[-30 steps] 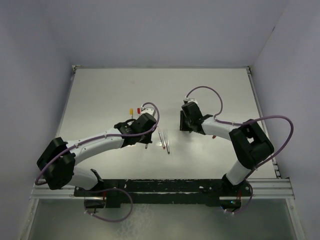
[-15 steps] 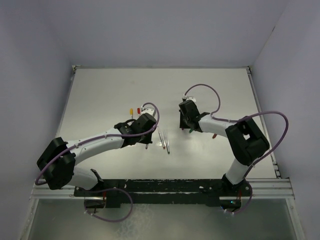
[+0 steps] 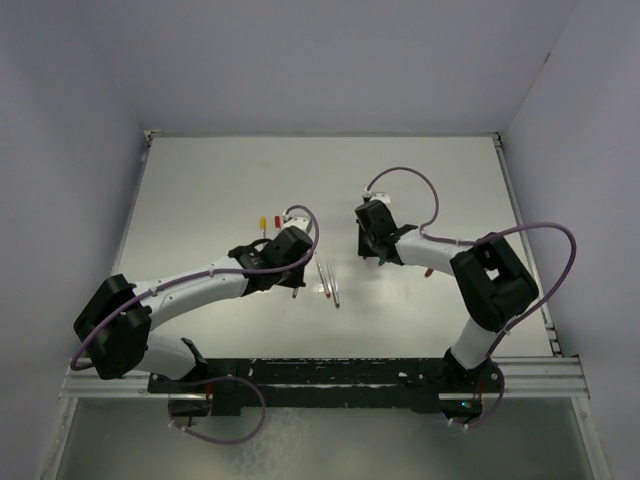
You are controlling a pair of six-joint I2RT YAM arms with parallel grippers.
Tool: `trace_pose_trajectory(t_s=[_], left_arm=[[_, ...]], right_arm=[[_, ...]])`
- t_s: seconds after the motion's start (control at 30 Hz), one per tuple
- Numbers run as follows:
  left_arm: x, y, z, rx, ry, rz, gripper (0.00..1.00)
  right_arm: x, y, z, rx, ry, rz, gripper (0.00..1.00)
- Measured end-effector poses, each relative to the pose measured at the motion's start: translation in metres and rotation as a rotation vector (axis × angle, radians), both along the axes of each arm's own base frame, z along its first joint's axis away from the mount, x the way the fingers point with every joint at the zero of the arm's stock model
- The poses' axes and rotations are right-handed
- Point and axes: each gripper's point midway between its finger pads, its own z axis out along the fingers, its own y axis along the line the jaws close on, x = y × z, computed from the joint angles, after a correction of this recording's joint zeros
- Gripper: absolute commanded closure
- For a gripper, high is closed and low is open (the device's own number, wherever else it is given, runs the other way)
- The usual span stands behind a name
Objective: Insert the pens into the pen caps
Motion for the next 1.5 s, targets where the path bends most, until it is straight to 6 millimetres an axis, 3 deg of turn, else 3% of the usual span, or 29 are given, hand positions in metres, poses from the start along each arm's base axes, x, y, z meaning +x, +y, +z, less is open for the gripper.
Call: trace_pose_trajectory(t_s=[0.13, 0.23, 0.5, 0.6, 0.87, 1.07, 1.23, 1.5], left_arm=[[0.0, -0.002, -0.002, -0.009, -0.005, -0.011, 1.0], [0.0, -0.005, -0.003, -0.023, -0.009, -0.019, 1.0], [-0.001, -0.021, 0.003, -0.153, -0.07, -0.083, 1.0], [0.0, -0.034, 0.01, -0.242, -0.109, -0.117, 1.0], [0.002, -0.071, 0.04, -0.472, -0.217, -0.223, 1.0], [0.001, -0.093, 0.072, -0.617, -0.297, -0.307, 1.0], [0.0, -0.102, 0.084, -0.673, -0.329, -0.344, 1.0], [0.0, -0.106, 0.094, -0.707, -0.354, -0.364, 1.0]], right_arm=[[-0.008, 0.0, 0.003, 0.019, 0.006, 0.018, 1.0], [-0.015, 0.0, 0.017, 0.05, -0.018, 0.039, 1.0], [-0.01, 0.018, 0.114, 0.28, -0.32, 0.114, 1.0], [-0.017, 0.019, 0.137, 0.353, -0.422, 0.148, 1.0], [-0.034, 0.024, 0.165, 0.499, -0.607, 0.225, 1.0], [-0.04, 0.034, 0.204, 0.626, -0.758, 0.288, 1.0], [-0.043, 0.038, 0.231, 0.69, -0.849, 0.318, 1.0], [-0.047, 0.036, 0.239, 0.725, -0.893, 0.318, 1.0]])
